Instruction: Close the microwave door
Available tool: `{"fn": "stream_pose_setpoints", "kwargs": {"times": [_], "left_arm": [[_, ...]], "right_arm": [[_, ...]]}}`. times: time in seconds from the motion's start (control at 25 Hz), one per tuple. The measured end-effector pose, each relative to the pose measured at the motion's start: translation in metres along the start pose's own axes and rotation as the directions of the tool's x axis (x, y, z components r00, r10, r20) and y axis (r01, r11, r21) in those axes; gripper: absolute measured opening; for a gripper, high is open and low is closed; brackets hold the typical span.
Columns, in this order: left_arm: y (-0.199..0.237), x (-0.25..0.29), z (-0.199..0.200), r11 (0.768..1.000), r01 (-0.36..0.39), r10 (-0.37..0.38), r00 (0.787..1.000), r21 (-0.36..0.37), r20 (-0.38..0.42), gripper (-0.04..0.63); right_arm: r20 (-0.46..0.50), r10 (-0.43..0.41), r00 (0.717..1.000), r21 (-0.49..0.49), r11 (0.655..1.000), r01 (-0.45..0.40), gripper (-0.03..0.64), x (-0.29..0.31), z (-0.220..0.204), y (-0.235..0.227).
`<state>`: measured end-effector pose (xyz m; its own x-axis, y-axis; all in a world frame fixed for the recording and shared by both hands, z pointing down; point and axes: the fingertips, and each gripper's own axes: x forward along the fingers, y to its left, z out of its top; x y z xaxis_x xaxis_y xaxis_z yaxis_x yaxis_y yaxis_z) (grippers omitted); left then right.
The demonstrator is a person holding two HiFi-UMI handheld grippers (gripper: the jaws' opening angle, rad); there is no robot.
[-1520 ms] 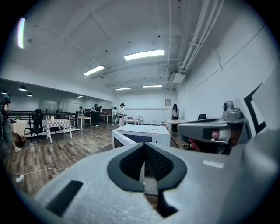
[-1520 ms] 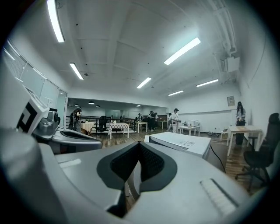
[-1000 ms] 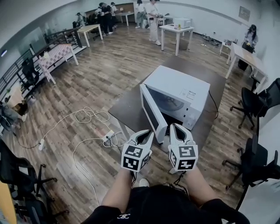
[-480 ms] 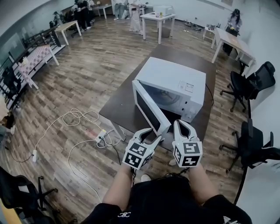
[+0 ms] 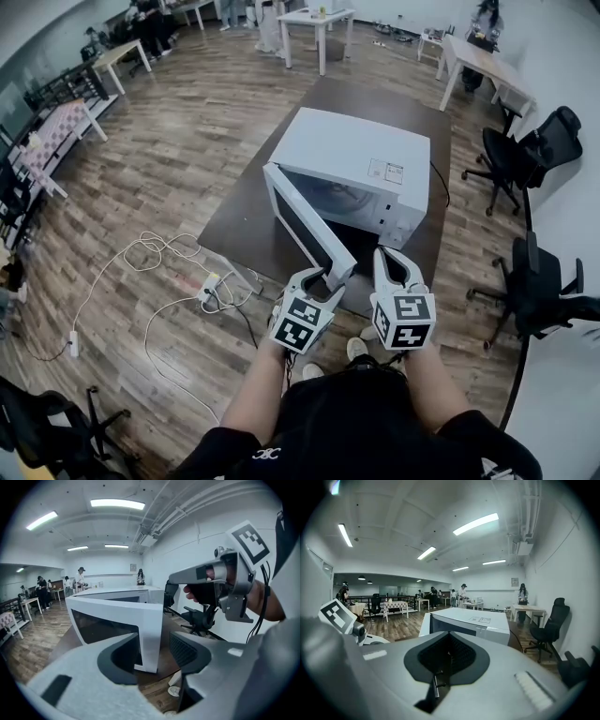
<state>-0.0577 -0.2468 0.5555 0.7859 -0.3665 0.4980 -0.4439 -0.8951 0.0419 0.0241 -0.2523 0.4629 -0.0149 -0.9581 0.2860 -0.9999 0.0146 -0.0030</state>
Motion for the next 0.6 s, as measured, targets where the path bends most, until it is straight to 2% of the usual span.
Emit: {"fn": "stream_pose_setpoints", "kwargs": {"times": [0.28, 0.4, 0.6], "left_arm": [[0.003, 0.021, -0.009, 1.000, -0.011, 0.011, 0.999, 0.009, -0.041, 0.204], [0.003, 0.026, -0.014, 1.000, -0.019, 0.018, 0.998, -0.018, -0.065, 0.157], [0.003, 0.034, -0.009, 0.999, -0.015, 0.013, 0.999, -0.042, -0.053, 0.155]], "right_arm": [[-0.015, 0.000, 1.000, 0.008, 1.000, 0.000, 0.009, 0.007, -0.003, -0.012], [-0.022, -0.001, 1.000, 0.008, 1.000, 0.001, 0.009, 0.009, -0.006, -0.018], [-0.029, 0.001, 1.000, 0.008, 1.000, 0.000, 0.009, 0.013, -0.008, -0.028]]}}
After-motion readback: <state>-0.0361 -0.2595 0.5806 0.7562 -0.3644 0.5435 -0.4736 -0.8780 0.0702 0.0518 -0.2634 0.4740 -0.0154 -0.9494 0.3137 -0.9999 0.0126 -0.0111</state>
